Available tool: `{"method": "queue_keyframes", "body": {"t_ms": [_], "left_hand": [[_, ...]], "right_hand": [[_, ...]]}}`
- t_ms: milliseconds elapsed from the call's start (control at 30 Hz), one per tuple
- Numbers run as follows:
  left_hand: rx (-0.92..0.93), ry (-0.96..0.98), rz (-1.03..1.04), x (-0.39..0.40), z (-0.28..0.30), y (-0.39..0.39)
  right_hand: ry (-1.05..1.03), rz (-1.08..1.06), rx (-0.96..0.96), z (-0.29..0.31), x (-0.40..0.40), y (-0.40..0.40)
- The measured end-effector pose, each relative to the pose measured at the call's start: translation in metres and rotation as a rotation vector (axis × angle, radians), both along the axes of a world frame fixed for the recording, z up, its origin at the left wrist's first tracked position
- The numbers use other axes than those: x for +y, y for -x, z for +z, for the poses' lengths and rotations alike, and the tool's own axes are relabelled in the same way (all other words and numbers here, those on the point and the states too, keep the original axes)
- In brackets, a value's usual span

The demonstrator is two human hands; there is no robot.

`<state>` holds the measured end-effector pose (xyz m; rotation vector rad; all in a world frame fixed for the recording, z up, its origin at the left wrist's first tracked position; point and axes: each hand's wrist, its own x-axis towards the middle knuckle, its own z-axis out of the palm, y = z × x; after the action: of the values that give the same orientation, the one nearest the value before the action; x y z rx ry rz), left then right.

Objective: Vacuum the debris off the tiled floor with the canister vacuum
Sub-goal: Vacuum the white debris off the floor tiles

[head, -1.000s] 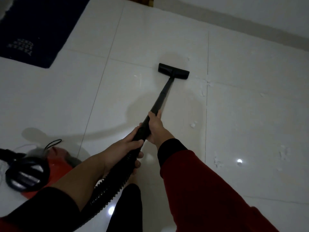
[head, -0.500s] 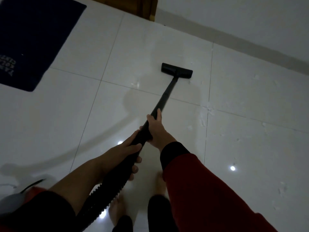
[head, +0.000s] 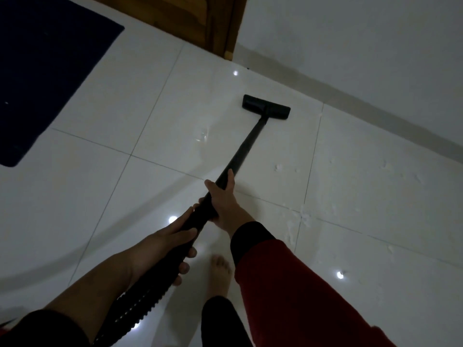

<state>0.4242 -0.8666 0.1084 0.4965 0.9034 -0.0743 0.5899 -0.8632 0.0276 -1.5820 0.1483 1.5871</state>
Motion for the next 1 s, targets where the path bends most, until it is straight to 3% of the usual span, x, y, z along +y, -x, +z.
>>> {"method": "queue_keyframes", "body": {"t_ms": [400, 1000], "left_hand": [[-0.009, 0.007, -0.001, 0.078, -0.013, -0.099], [-0.012, 0.008, -0.128, 0.074, 0.008, -0.163]], "right_hand": [[0.032, -0.054, -0.083, -0.010, 0.085, -0.094], [0.148, -0.158, -0.226, 0.004, 0.059, -0.153]]}}
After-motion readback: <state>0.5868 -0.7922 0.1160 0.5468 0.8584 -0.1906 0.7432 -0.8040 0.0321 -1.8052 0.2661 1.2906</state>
